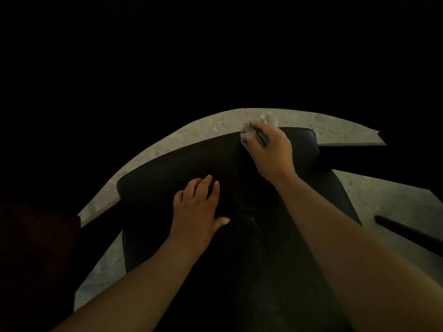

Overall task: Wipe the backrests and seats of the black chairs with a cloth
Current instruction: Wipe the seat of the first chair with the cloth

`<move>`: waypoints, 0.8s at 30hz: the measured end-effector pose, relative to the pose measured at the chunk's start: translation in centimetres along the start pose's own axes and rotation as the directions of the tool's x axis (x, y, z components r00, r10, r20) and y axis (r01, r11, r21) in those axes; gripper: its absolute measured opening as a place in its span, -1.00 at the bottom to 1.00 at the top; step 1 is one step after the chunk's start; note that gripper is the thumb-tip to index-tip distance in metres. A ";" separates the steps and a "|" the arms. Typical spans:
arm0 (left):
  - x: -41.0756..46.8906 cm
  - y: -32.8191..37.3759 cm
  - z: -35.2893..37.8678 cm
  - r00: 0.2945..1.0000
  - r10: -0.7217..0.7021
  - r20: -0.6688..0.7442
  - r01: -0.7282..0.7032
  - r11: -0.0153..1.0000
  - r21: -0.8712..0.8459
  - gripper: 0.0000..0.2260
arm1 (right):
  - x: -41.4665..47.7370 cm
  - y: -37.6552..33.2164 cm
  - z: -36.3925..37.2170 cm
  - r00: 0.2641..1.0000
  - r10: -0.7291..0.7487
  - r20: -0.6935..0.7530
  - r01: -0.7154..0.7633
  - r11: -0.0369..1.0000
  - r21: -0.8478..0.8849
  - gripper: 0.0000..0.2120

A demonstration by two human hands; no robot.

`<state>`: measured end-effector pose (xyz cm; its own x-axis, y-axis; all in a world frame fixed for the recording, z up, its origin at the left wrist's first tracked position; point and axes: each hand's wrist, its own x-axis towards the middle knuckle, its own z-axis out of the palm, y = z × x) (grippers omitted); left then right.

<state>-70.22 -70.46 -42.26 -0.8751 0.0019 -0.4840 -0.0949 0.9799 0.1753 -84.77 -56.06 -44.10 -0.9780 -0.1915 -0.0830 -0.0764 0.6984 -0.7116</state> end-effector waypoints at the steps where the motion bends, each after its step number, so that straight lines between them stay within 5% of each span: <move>1: 0.0 0.0 0.0 1.000 -0.002 0.005 0.002 1.000 0.001 -0.26 | 0.7 -0.3 0.6 1.000 0.019 0.017 -0.018 0.999 -0.048 -0.62; 4: 0.2 0.0 0.0 1.000 -0.006 0.021 0.006 1.000 0.004 -0.25 | 1.0 -0.7 1.8 0.999 0.043 0.015 -0.040 0.989 -0.141 -0.66; 11: 0.1 0.1 0.1 1.000 0.001 -0.001 -0.001 1.000 -0.011 -0.26 | -3.1 -0.3 -0.2 0.983 -0.032 0.183 0.031 0.999 0.011 -0.76; 16: 0.1 0.0 0.1 1.000 -0.004 0.016 0.005 1.000 -0.011 -0.26 | 0.8 -1.3 0.8 0.994 -0.094 0.052 0.093 0.996 0.012 -0.76; 24: 0.1 -0.2 0.4 1.000 -0.005 -0.005 0.005 1.000 -0.021 -0.25 | 0.7 -2.2 3.5 0.974 -0.068 0.215 0.071 0.997 -0.005 -0.79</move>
<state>-70.14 -70.57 -42.66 -0.8770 -0.0042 -0.4806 -0.1092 0.9755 0.1908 -84.58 -60.15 -45.06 -0.9059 -0.3823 -0.1822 -0.1466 0.6867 -0.7120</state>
